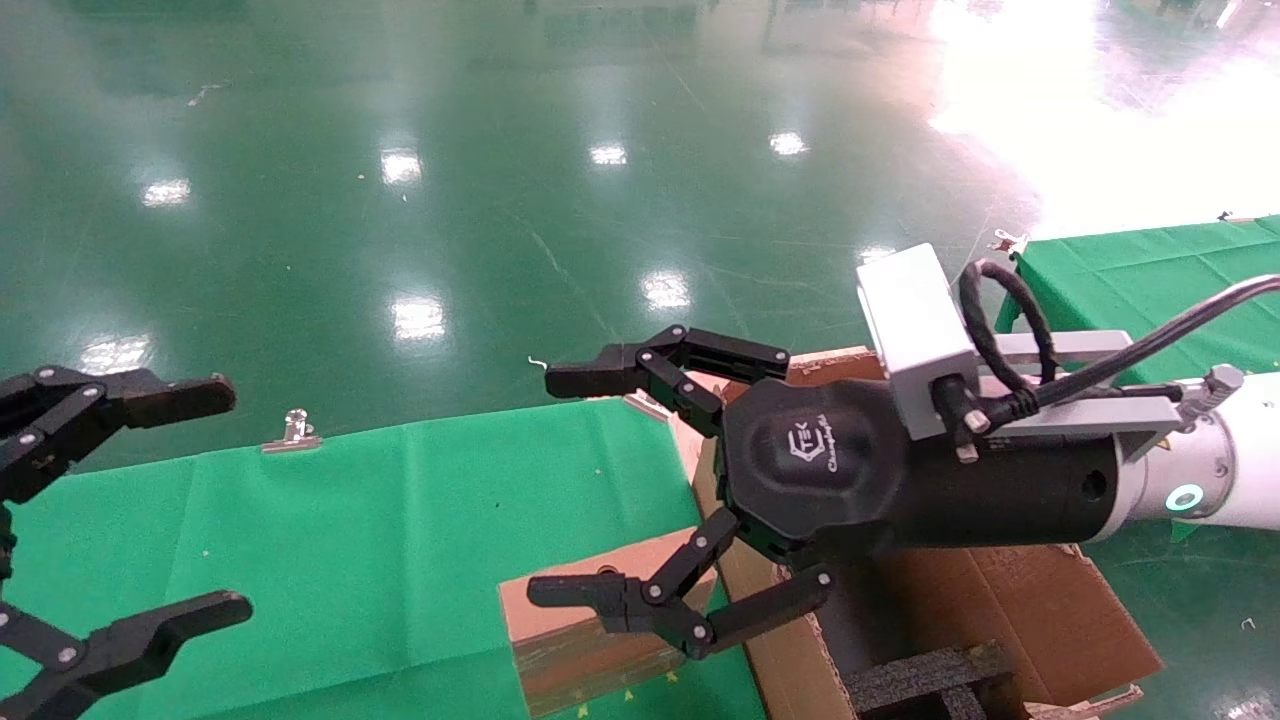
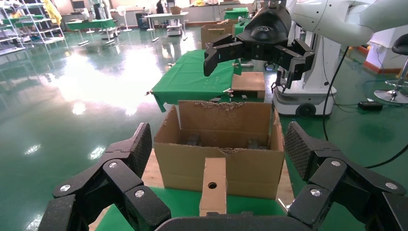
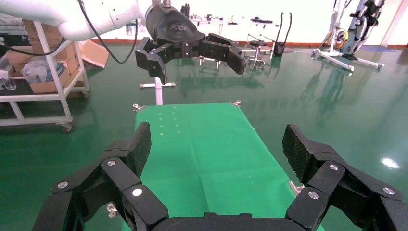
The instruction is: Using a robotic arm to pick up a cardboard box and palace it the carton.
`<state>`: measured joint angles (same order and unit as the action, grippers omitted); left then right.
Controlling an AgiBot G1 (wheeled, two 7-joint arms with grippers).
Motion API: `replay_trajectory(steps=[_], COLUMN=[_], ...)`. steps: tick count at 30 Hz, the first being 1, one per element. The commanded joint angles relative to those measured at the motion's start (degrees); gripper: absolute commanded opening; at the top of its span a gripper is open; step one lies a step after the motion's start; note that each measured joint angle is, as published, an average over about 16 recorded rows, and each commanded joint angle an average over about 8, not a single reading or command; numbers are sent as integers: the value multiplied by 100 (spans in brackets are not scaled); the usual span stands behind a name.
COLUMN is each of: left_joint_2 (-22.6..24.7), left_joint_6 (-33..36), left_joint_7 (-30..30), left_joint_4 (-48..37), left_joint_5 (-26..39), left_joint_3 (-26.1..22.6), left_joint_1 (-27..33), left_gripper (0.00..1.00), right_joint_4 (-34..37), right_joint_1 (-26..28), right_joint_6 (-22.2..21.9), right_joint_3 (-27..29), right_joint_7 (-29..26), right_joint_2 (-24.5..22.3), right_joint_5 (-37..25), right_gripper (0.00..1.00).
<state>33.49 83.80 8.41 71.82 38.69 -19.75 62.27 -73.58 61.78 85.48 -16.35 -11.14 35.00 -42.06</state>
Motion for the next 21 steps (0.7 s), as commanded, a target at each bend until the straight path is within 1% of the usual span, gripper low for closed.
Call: replay_trajectory(steps=[1, 14, 15, 21], left_joint_2=[0, 0, 0, 0], left_joint_6=[0, 0, 0, 0], left_joint_7=[0, 0, 0, 0], left_joint_4=[0, 0, 0, 0], left_joint_5=[0, 0, 0, 0], left_joint_3=[0, 0, 0, 0], left_joint_1=[0, 0, 0, 0], left_gripper=[100, 100, 93, 17], right_joint_4=[0, 0, 0, 0], right_joint_1=[0, 0, 0, 0], right_joint_6=[0, 0, 0, 0], right_joint_3=[0, 0, 0, 0], right_joint_7=[0, 0, 0, 0], right_joint_2=[0, 0, 0, 0], right_joint_5=[0, 0, 0, 0], right_gripper=[100, 100, 100, 100])
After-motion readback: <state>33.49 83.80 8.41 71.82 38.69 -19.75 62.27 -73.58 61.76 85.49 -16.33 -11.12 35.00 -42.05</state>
